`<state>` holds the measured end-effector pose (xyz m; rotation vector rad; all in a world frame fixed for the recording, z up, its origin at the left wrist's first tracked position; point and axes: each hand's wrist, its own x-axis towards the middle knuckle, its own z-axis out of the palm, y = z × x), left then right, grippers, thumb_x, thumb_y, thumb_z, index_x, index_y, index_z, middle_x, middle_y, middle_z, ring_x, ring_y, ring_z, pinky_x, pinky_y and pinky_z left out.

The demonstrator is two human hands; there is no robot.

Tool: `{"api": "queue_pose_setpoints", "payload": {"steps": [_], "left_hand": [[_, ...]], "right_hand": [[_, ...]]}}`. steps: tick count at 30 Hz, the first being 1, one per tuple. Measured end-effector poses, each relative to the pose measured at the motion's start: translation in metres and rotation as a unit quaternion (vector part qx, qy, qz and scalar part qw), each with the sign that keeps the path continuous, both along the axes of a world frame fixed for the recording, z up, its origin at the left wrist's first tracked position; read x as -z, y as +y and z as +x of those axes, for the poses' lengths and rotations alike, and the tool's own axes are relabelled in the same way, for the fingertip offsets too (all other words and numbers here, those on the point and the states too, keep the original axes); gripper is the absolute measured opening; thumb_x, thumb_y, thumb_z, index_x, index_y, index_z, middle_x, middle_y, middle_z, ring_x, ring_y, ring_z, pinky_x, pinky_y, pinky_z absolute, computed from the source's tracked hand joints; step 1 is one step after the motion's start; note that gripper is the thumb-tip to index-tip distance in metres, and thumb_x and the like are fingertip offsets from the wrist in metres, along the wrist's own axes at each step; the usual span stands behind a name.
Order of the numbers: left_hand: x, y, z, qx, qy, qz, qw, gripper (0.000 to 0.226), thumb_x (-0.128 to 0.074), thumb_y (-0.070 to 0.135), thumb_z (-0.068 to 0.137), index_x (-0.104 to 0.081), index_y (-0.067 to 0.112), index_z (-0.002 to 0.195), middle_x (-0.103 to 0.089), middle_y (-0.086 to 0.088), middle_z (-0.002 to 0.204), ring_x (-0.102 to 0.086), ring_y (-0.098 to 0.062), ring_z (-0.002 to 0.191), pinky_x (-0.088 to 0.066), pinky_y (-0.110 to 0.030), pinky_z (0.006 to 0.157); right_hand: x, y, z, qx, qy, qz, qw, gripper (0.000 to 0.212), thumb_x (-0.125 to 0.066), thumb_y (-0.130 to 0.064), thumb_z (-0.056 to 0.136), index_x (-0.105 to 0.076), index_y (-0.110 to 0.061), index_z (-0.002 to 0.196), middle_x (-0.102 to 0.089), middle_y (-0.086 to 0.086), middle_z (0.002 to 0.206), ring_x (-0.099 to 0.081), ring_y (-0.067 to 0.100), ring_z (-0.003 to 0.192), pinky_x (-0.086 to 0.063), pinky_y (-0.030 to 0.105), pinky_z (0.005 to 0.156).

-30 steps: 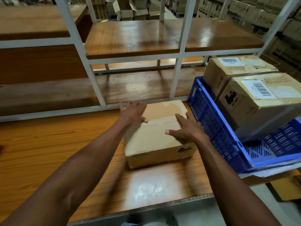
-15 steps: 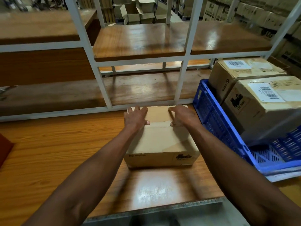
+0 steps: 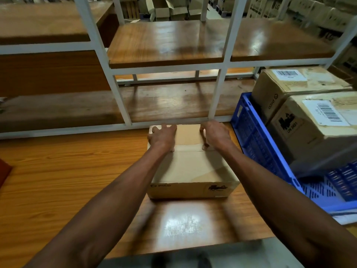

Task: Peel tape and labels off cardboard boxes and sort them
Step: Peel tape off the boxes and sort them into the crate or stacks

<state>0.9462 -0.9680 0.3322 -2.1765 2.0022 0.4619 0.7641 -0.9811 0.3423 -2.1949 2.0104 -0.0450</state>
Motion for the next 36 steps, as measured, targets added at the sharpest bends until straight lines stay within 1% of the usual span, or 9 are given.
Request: {"api": "queue_pose_setpoints", "payload": {"steps": [5, 9, 15, 19, 24, 26, 30, 33, 36], "left_hand": [[0.002, -0.005, -0.003, -0.012, 0.006, -0.041, 0.999, 0.073, -0.077, 0.002, 0.083, -0.046, 0.029, 0.144, -0.042, -0.012, 0.144, -0.041, -0.043, 0.131, -0.042, -0.057, 0.096], [-0.007, -0.013, -0.002, -0.007, 0.017, -0.024, 1.0, 0.079, -0.082, 0.003, 0.08, -0.048, 0.029, 0.147, -0.047, -0.01, 0.144, -0.042, -0.042, 0.134, -0.042, -0.059, 0.1], [-0.021, 0.003, -0.002, 0.052, -0.023, 0.085, 0.995, 0.09, -0.088, 0.04, 0.077, -0.04, 0.03, 0.152, -0.039, -0.007, 0.157, -0.043, -0.04, 0.139, -0.038, -0.061, 0.106], [-0.004, 0.026, 0.003, 0.043, 0.018, 0.087, 0.995, 0.11, -0.086, 0.038, 0.08, -0.014, 0.037, 0.163, -0.003, -0.001, 0.172, -0.009, -0.045, 0.154, -0.025, -0.071, 0.114], [0.001, 0.03, 0.019, 0.02, 0.09, 0.078, 0.993, 0.115, -0.087, 0.038, 0.078, -0.01, 0.037, 0.164, 0.004, 0.006, 0.173, 0.005, -0.037, 0.158, -0.022, -0.071, 0.118], [0.004, 0.031, 0.019, 0.012, 0.099, 0.073, 0.992, 0.115, -0.087, 0.039, 0.078, -0.012, 0.037, 0.164, 0.003, 0.006, 0.173, 0.005, -0.034, 0.158, -0.02, -0.072, 0.118], [-0.001, 0.049, 0.011, 0.0, 0.052, 0.003, 0.999, 0.088, -0.084, 0.042, 0.08, -0.039, 0.031, 0.155, -0.029, -0.007, 0.164, -0.024, -0.04, 0.15, -0.029, -0.063, 0.111], [0.008, 0.081, -0.012, 0.002, 0.052, -0.064, 0.997, 0.056, -0.071, 0.038, 0.094, -0.05, 0.032, 0.145, -0.044, -0.007, 0.151, -0.038, -0.04, 0.14, -0.034, -0.058, 0.107], [0.027, 0.106, -0.018, 0.012, 0.075, -0.024, 0.997, 0.055, -0.052, 0.052, 0.102, -0.037, 0.04, 0.154, -0.03, -0.004, 0.166, -0.02, -0.041, 0.153, -0.022, -0.061, 0.117]], "right_hand": [[-0.035, -0.004, 0.0, -0.059, 0.074, 0.147, 0.985, 0.073, -0.094, -0.04, 0.07, -0.063, -0.022, 0.134, -0.064, 0.007, 0.136, -0.059, 0.031, 0.125, -0.051, 0.044, 0.099], [-0.024, -0.001, 0.003, -0.067, 0.114, 0.228, 0.965, 0.126, -0.094, -0.049, 0.067, -0.017, -0.031, 0.165, -0.015, 0.016, 0.17, -0.034, 0.043, 0.148, -0.037, 0.053, 0.116], [-0.013, 0.001, -0.005, -0.054, 0.079, 0.182, 0.979, 0.127, -0.093, -0.049, 0.065, -0.016, -0.036, 0.165, -0.016, 0.012, 0.169, -0.035, 0.044, 0.146, -0.037, 0.058, 0.112], [-0.011, 0.003, 0.0, -0.034, 0.061, 0.176, 0.982, 0.122, -0.095, -0.042, 0.066, -0.021, -0.037, 0.163, -0.024, 0.01, 0.164, -0.038, 0.043, 0.143, -0.04, 0.061, 0.11], [-0.031, 0.025, 0.008, -0.079, 0.084, 0.254, 0.96, 0.097, -0.093, -0.037, 0.071, -0.044, -0.023, 0.154, -0.044, 0.009, 0.155, -0.048, 0.037, 0.135, -0.047, 0.05, 0.103], [-0.016, 0.047, 0.011, -0.104, 0.117, 0.264, 0.952, 0.105, -0.092, -0.032, 0.073, -0.034, -0.026, 0.16, -0.034, 0.012, 0.164, -0.042, 0.038, 0.142, -0.044, 0.05, 0.109], [0.012, 0.077, 0.011, -0.052, 0.097, 0.256, 0.96, 0.134, -0.093, -0.023, 0.073, 0.004, -0.047, 0.162, 0.012, 0.009, 0.173, -0.008, 0.052, 0.154, -0.033, 0.064, 0.117], [0.01, 0.068, 0.009, -0.06, 0.081, 0.261, 0.96, 0.133, -0.095, -0.029, 0.071, 0.0, -0.047, 0.162, 0.007, 0.01, 0.173, -0.016, 0.052, 0.152, -0.034, 0.065, 0.116], [0.008, 0.064, 0.008, -0.084, 0.091, 0.232, 0.965, 0.127, -0.096, -0.035, 0.067, -0.012, -0.044, 0.162, -0.01, 0.015, 0.171, -0.035, 0.048, 0.145, -0.044, 0.06, 0.109]]}}
